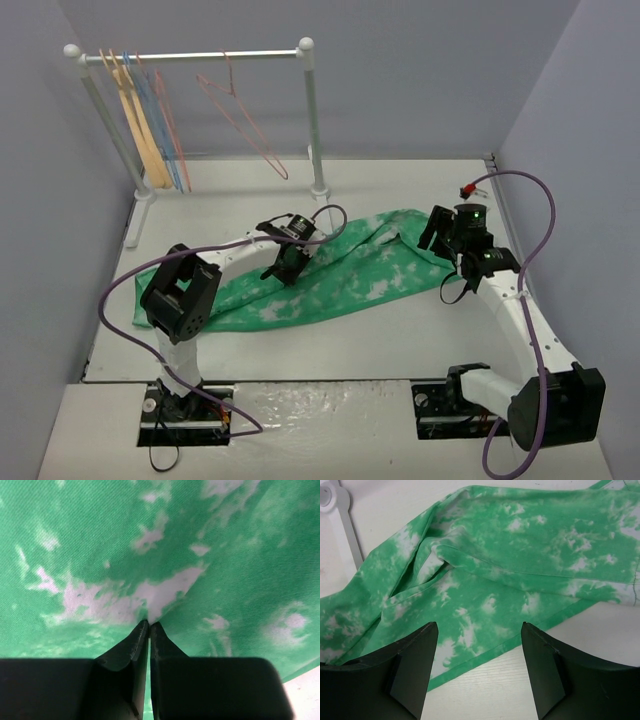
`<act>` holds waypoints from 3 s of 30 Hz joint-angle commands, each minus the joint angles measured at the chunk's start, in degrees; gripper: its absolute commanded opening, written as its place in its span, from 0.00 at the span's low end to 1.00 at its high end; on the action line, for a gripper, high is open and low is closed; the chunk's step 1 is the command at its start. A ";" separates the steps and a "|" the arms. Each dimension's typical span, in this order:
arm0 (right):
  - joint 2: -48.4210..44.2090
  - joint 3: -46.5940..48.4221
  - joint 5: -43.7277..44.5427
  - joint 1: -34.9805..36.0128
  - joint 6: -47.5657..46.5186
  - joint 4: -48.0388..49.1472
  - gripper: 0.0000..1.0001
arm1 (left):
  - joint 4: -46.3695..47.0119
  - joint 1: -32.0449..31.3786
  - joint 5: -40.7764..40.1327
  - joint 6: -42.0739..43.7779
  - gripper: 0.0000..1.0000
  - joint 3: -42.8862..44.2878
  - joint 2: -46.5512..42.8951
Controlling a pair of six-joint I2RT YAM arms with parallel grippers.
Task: Place the trousers on the hanger
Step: Fold the trousers at the center of the board.
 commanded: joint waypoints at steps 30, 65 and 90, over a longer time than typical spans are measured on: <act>35.56 23.68 8.85 -13.95 13.53 -0.42 0.68 | -8.56 -5.18 -7.85 -12.51 0.00 -12.29 -35.09; 32.09 42.95 -1.67 -12.41 11.84 6.22 0.00 | -16.64 -3.35 -16.96 -9.09 0.00 -2.58 -40.31; 8.29 5.13 9.54 -22.21 12.23 1.40 0.56 | -16.25 -4.76 -3.90 -27.40 0.26 -17.05 -46.50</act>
